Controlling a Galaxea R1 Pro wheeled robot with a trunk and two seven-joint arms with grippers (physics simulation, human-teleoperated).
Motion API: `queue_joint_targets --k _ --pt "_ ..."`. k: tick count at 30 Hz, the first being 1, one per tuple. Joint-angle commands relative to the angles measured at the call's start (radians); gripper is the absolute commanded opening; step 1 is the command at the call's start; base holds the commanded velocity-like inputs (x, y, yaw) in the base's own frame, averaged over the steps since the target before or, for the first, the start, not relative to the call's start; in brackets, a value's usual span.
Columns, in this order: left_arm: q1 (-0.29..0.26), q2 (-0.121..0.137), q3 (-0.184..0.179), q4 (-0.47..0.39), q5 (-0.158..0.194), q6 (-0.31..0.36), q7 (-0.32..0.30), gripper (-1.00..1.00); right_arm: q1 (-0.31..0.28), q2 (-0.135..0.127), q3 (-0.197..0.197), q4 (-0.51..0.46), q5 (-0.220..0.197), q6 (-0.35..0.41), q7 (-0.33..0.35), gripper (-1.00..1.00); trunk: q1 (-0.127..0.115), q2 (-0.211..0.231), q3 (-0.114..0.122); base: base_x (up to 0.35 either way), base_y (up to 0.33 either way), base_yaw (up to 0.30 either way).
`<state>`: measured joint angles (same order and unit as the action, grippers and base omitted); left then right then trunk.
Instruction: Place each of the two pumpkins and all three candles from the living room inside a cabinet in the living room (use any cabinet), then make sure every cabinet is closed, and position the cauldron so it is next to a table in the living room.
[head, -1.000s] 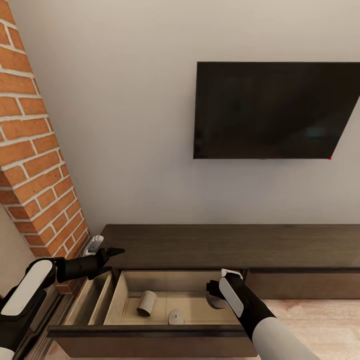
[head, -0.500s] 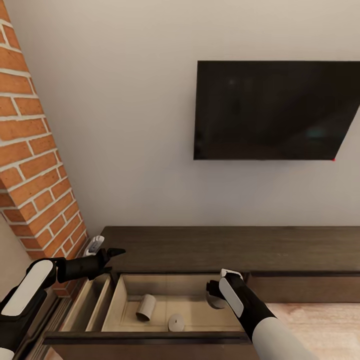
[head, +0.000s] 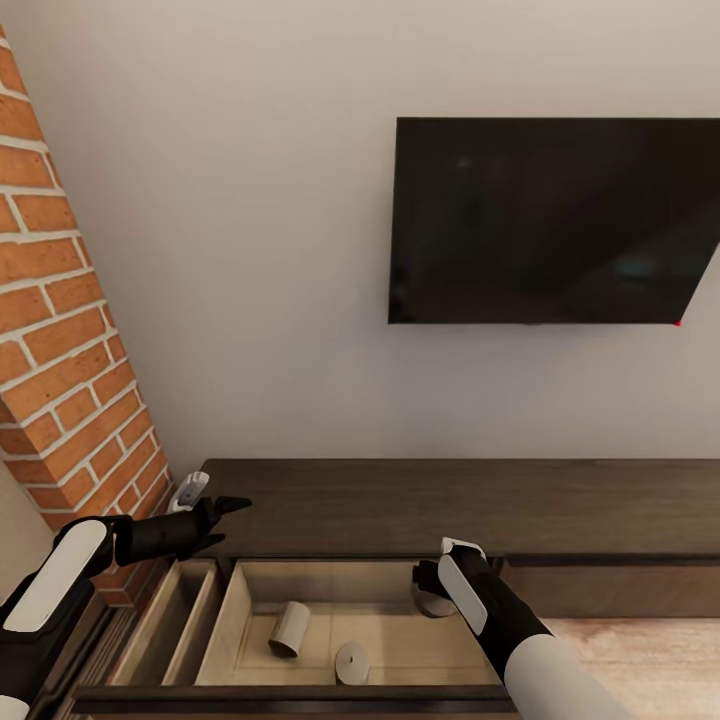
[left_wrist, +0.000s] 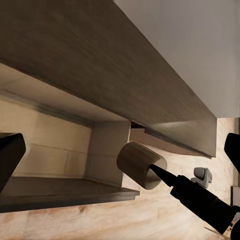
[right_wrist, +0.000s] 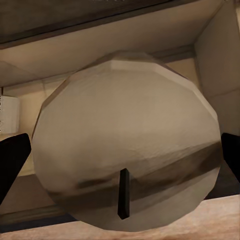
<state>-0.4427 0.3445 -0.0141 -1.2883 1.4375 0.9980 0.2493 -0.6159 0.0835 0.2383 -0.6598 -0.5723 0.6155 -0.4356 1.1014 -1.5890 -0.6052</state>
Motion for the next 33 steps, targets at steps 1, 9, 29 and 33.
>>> queue_joint_targets --k 1,9,29,33 --pt "-0.001 0.001 -0.001 -0.001 0.011 0.001 0.01 1.0 -0.001 -0.001 0.004 -0.001 -0.01 0.002 -0.01 -1.0 0.0 -0.001 -0.001 0.013 0.0 0.0" --pt "-0.001 0.002 -0.001 -0.005 0.011 0.001 0.008 1.0 -0.001 -0.005 0.003 0.0 -0.013 0.036 -0.013 -1.0 0.011 -0.022 -0.01 0.003 0.0 0.0" --pt "-0.001 0.004 -0.001 -0.005 0.04 0.002 0.008 1.0 -0.158 0.0 0.001 0.07 -0.013 0.15 -0.038 -1.0 0.088 -0.162 -0.073 0.0 0.0 0.0" --pt "-0.001 0.004 -0.001 -0.004 0.04 0.002 0.008 1.0 -0.242 0.005 0.001 0.187 -0.009 0.142 -0.04 -1.0 0.103 -0.19 -0.086 0.0 0.0 0.0"
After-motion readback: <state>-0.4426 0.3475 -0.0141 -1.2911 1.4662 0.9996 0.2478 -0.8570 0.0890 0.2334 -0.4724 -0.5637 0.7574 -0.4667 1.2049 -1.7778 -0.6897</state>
